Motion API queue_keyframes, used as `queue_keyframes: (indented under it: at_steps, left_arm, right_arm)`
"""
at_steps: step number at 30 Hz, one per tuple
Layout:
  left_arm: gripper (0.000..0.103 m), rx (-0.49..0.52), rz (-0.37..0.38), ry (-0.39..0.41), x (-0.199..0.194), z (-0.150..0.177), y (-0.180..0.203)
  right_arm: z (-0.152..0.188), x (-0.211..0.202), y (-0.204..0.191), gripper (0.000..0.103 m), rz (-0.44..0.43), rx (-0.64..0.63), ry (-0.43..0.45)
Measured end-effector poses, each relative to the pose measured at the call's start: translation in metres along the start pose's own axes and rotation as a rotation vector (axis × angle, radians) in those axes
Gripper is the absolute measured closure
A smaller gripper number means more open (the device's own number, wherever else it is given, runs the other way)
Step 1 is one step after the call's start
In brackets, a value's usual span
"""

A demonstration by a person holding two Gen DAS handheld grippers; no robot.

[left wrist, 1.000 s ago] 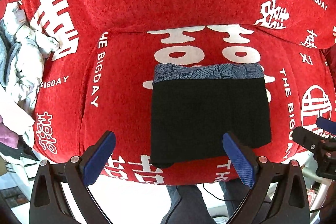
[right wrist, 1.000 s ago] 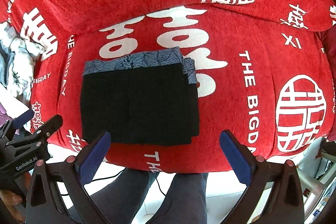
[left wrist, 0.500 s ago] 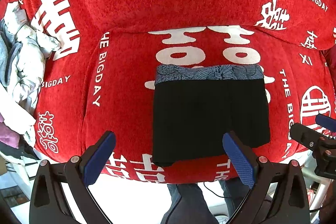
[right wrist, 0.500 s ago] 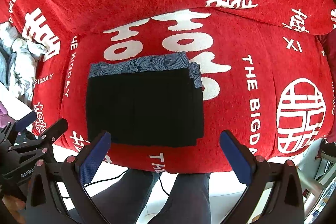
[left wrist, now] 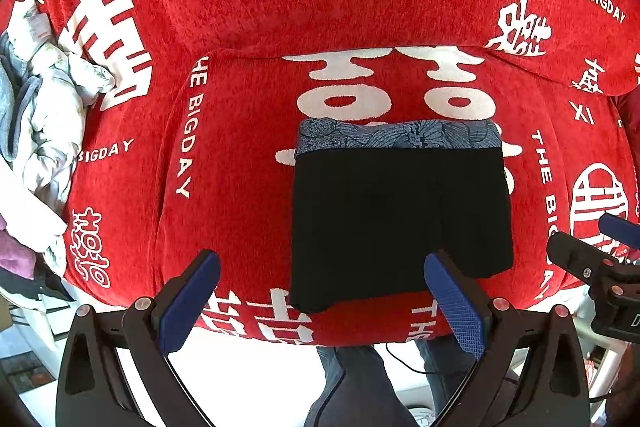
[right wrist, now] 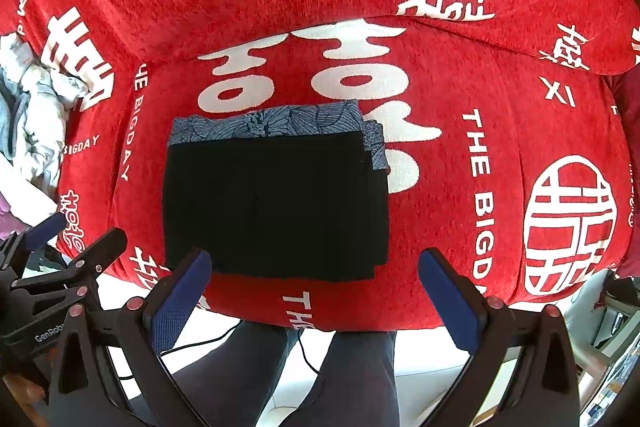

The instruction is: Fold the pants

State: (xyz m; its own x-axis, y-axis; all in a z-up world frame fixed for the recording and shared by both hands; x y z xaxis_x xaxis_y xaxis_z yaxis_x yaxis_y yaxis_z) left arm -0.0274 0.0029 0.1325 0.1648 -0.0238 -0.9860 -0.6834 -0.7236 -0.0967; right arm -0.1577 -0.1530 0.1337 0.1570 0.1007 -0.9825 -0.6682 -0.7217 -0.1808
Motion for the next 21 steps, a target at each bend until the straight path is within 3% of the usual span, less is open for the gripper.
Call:
queue_keyframes:
  at_steps: [21]
  left_arm:
    - [0.001,0.007,0.004,0.002,0.0004,0.0032,-0.0002]
  right_arm:
    - [0.0051,-0.0002,-0.0013,0.0,0.015,0.002,-0.009]
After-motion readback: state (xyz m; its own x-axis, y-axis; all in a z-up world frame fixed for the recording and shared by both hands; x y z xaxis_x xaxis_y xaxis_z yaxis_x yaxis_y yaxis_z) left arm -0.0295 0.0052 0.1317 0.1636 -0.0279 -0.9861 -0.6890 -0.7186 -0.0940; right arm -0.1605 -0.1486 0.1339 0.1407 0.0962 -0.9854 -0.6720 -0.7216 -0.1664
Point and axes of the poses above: each gripper's, at about its wrist camera, not at the fingertips, and x roughly the way its jaws point, y to its right, z to its underside, the point moved 1 cm from there along x, roughly the way its jaws point, and after that the axes turned 3 degrees about -z, right-handed, at the moved point
